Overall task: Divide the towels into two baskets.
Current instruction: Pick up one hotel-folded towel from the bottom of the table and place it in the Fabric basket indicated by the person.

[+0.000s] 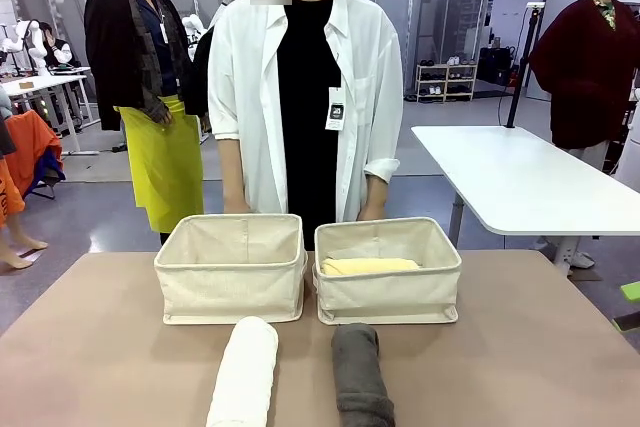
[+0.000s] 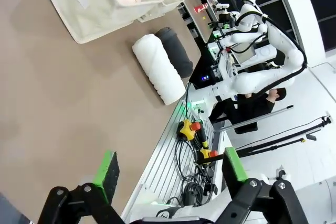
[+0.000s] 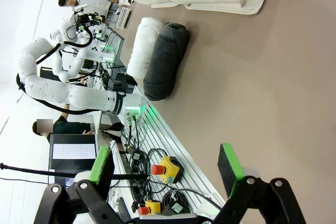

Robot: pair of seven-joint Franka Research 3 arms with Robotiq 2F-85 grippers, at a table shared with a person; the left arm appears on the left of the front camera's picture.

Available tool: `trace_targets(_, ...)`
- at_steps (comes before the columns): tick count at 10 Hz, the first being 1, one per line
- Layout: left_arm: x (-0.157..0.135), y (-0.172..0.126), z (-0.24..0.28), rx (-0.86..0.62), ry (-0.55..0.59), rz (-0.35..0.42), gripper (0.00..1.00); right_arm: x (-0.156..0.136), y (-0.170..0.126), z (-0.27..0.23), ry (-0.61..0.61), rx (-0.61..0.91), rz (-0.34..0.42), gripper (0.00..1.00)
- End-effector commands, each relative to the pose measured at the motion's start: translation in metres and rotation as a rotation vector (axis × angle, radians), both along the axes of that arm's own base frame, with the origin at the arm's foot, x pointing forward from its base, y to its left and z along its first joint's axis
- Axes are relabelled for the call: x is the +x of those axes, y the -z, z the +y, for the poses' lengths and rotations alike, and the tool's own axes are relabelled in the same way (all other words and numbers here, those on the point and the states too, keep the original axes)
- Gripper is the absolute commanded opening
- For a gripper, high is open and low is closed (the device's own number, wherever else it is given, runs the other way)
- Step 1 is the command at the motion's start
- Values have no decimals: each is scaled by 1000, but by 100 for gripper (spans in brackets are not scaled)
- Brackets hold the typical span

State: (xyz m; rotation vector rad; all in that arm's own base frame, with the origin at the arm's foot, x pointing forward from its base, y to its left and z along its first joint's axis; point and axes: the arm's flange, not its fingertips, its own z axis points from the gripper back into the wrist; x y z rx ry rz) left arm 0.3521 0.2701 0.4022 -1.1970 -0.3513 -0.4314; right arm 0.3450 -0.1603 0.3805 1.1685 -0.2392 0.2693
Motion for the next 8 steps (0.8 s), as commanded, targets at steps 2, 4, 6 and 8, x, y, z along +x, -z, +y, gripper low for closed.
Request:
trace_targets(2, -8, 4, -6, -19, 7, -27, 100, -2, -1, 2, 15, -4, 0, 100)
trace_targets(4, -8, 4, -6, -19, 7, -27, 100, -2, -1, 2, 15, -4, 0, 100)
trace_targets(6, -8, 4, -6, -19, 7, -27, 100, -2, -1, 2, 15, -4, 0, 100)
trace_targets(8, -8, 4, -6, -19, 7, -27, 100, -2, -1, 2, 15, -4, 0, 100)
